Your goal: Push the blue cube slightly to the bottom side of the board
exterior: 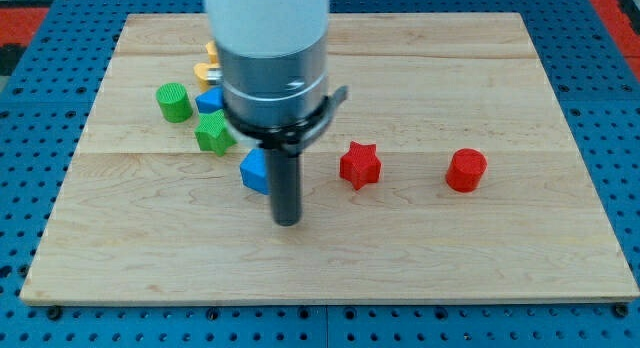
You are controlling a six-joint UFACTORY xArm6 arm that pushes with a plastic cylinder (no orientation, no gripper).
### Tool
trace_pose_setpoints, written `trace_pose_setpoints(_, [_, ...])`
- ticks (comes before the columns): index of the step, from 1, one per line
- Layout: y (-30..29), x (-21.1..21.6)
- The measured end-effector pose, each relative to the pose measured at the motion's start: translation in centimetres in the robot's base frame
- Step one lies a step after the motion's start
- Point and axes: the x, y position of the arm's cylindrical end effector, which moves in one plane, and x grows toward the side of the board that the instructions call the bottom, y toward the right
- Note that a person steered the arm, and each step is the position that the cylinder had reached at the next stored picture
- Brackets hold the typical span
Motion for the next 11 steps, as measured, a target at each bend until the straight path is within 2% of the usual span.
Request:
trace_pose_setpoints(1, [-3.5, -1.2])
trace_pose_setpoints(2, [0.2, -4.1])
trace_pose_setpoints(3, [0.8, -4.8])
trace_pose_setpoints(4, [2.5, -2.1])
trace_pose_setpoints(6, [4.8, -12.2])
trace_pose_setpoints(7, [2.2, -13.7])
trace_pose_setpoints(8, [1.7, -10.5])
trace_pose_setpoints(9, [1.4, -10.4])
trace_pose_setpoints(10, [1.4, -15.0])
trace_pose_setpoints(11, [-1.9, -18.0])
